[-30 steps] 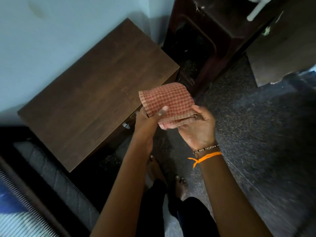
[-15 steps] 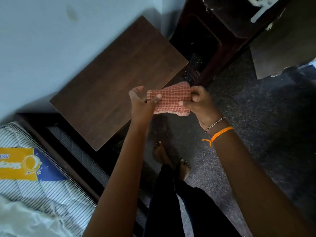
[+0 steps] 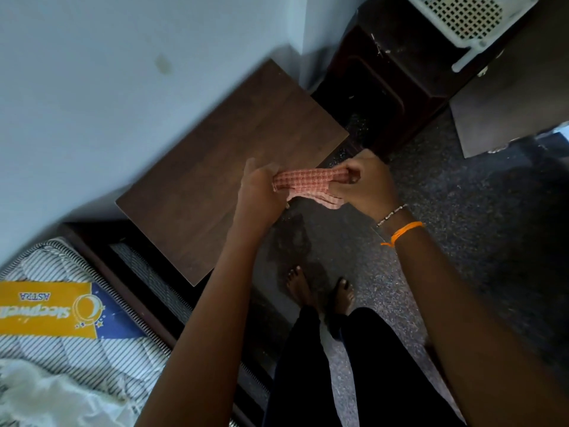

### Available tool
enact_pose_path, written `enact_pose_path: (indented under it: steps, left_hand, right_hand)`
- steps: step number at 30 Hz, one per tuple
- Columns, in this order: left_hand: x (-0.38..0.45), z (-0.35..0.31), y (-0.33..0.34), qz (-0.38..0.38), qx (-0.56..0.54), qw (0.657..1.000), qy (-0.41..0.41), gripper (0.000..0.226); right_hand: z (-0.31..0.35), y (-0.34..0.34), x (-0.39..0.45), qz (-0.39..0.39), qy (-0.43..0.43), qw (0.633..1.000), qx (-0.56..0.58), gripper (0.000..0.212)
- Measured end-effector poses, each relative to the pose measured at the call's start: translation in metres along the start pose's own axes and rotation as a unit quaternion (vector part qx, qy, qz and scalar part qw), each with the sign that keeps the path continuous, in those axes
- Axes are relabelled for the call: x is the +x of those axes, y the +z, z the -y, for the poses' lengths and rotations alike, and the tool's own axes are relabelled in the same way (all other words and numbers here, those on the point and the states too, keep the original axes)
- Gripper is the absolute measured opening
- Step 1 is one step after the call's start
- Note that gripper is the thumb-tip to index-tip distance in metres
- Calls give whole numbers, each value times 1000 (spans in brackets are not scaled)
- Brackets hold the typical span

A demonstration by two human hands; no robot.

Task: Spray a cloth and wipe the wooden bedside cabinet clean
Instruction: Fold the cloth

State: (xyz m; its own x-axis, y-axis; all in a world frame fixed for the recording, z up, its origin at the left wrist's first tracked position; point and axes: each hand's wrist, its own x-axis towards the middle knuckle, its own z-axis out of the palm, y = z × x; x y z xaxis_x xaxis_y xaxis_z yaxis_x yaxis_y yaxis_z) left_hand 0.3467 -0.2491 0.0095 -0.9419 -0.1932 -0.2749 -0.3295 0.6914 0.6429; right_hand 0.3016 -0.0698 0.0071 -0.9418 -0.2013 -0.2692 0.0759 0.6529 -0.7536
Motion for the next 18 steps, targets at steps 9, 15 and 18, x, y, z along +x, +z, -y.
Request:
enact_pose_path:
  steps: [9, 15, 18]
  left_hand:
    - [20, -33, -9, 124, -354, 911, -170, 24]
    - [71, -83, 13, 120, -461, 850, -224, 33]
    - [104, -118, 28, 129, -462, 852, -212, 34]
  right_hand:
    - [15, -22, 25, 87, 209, 894, 388, 15]
    - [-7, -66, 74, 50, 250, 848, 465, 16]
    - [-21, -104, 106, 17, 243, 830, 501, 23]
